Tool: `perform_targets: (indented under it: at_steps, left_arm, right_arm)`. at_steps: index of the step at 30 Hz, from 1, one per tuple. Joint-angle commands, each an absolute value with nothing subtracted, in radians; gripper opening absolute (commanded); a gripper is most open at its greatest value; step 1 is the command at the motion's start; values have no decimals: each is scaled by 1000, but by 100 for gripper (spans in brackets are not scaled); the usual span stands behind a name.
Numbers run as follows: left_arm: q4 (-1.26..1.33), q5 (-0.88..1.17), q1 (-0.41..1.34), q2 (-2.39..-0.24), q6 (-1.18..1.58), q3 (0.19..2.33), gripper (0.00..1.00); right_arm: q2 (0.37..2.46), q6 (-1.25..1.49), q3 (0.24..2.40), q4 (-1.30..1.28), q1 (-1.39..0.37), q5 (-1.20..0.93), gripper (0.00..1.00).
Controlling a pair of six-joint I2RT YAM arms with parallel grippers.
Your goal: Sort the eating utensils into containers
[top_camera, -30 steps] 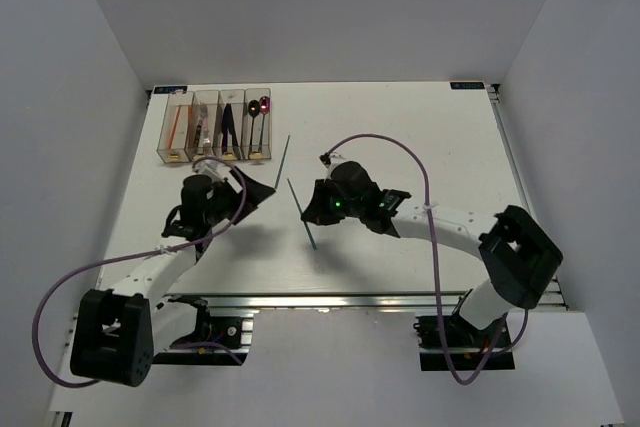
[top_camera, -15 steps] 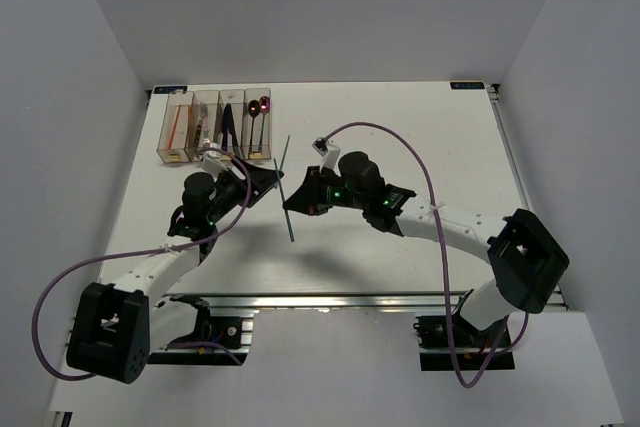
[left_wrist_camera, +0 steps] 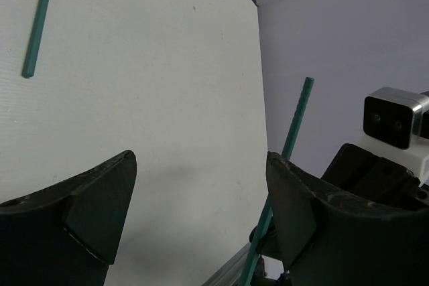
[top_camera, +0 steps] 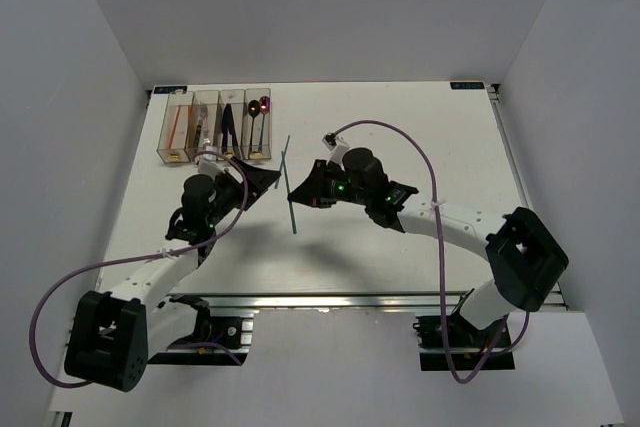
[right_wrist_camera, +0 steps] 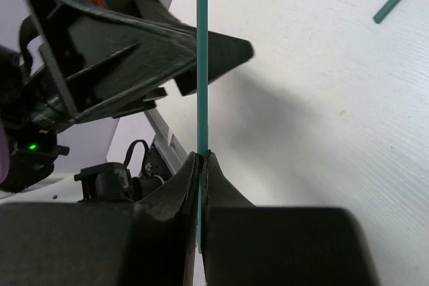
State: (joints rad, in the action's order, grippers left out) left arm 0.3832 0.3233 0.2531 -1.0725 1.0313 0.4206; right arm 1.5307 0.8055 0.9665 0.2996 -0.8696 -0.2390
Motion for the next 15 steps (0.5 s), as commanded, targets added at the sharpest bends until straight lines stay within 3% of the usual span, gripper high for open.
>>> perform_targets:
  at_steps: [1, 6, 10, 15]
  left_arm:
    - [348, 252, 259, -1017, 1009, 445, 87]
    - [403, 262, 259, -996, 1035, 428, 88]
    - [622, 391, 259, -1064, 1097, 411, 88]
    - [614, 426, 270, -1141, 1071, 434, 84]
  right_arm:
    - [1513, 824, 962, 298, -850, -210, 0]
    - [1509, 844, 943, 308, -836, -212, 0]
    - [1548, 833, 982, 311, -838, -281, 0]
    - [1574, 830, 1029, 302, -841, -344, 0]
